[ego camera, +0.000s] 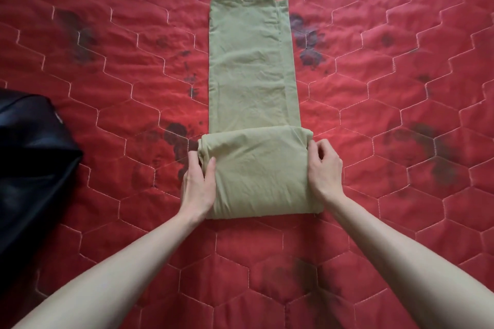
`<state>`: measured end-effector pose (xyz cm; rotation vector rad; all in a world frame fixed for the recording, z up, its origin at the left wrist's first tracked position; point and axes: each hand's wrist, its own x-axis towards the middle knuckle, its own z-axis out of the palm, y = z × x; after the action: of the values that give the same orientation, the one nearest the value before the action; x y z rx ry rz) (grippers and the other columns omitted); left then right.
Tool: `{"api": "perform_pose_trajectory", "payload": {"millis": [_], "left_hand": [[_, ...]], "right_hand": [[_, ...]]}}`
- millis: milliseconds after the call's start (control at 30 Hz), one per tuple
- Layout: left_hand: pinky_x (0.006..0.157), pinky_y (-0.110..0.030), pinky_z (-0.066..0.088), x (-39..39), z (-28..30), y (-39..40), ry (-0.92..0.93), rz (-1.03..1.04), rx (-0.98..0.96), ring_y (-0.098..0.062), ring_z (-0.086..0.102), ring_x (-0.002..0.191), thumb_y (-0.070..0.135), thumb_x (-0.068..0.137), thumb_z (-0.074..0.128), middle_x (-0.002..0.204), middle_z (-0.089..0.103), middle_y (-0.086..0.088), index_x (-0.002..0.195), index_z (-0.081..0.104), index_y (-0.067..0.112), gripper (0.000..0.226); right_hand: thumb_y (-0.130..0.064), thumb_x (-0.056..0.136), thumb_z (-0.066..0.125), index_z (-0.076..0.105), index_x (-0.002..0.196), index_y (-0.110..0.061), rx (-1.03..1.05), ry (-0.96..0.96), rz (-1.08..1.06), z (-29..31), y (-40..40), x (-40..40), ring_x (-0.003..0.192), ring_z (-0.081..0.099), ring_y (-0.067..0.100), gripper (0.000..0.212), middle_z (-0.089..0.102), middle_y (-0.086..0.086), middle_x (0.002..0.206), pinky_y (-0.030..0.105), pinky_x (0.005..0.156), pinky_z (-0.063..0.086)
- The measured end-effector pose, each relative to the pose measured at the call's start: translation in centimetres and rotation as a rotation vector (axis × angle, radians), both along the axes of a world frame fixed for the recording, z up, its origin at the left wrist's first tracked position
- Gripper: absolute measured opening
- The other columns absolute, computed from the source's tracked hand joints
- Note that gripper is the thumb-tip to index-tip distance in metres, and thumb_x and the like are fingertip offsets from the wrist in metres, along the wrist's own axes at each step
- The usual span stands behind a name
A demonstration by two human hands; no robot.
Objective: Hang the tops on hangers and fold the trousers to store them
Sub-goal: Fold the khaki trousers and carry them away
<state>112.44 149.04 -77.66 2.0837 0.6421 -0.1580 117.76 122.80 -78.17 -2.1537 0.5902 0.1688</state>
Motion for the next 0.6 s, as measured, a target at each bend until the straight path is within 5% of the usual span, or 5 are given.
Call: {"api": "perform_pose_trajectory", "payload": {"millis": [100,167,300,400,600], "left_hand": [[0.064,-0.037,0.025,0.4,0.0,-0.5,0.041,0.145,0.034,-0.017,0.050,0.067,0.035,0.106,0.054,0.068,0.050,0.007,0.091,0.041,0.013,0.029],[0.065,-0.037,0.025,0.8,0.3,-1.0,0.063,0.198,0.077,-0.024,0.049,0.072,0.040,0.105,0.053,0.071,0.049,0.007,0.090,0.042,0.014,0.032],[0.082,-0.043,0.040,2.0,0.8,-1.8,0.027,0.158,0.230,-0.028,0.050,0.097,0.043,0.107,0.043,0.103,0.054,-0.005,0.096,0.045,0.013,0.032],[0.090,-0.050,0.041,3.1,0.2,-1.3,0.041,0.105,0.324,-0.036,0.052,0.106,0.037,0.109,0.038,0.110,0.054,-0.012,0.096,0.044,0.012,0.029],[0.094,-0.052,0.037,4.5,-2.2,-2.2,0.067,0.075,0.463,-0.041,0.050,0.114,0.024,0.109,0.040,0.120,0.054,-0.020,0.107,0.045,0.009,0.015]], "right_hand": [[-0.028,0.109,0.047,0.054,0.091,-0.006,-0.065,0.002,-0.182,0.0,0.0,0.1,0.087,0.057,0.035,0.029,0.062,0.010,0.083,0.039,0.074,0.032],[-0.021,0.108,0.048,0.058,0.104,-0.009,-0.187,-0.116,-0.125,0.6,0.5,0.6,0.101,0.056,0.034,0.017,0.063,0.010,0.102,0.039,0.086,0.037],[-0.011,0.103,0.052,0.055,0.143,-0.010,-0.387,-0.494,0.504,1.6,2.5,2.1,0.136,0.047,0.026,0.040,0.055,0.010,0.144,0.037,0.109,0.034],[-0.030,0.108,0.048,0.039,0.160,-0.018,-0.460,-0.462,0.997,0.8,3.6,2.4,0.159,0.024,0.022,0.054,0.034,0.004,0.168,0.040,0.127,0.021],[-0.056,0.106,0.039,0.023,0.166,-0.023,-0.563,-0.247,0.810,-3.4,2.1,2.3,0.163,0.004,0.021,0.071,0.014,0.001,0.175,0.047,0.130,0.013]]}}
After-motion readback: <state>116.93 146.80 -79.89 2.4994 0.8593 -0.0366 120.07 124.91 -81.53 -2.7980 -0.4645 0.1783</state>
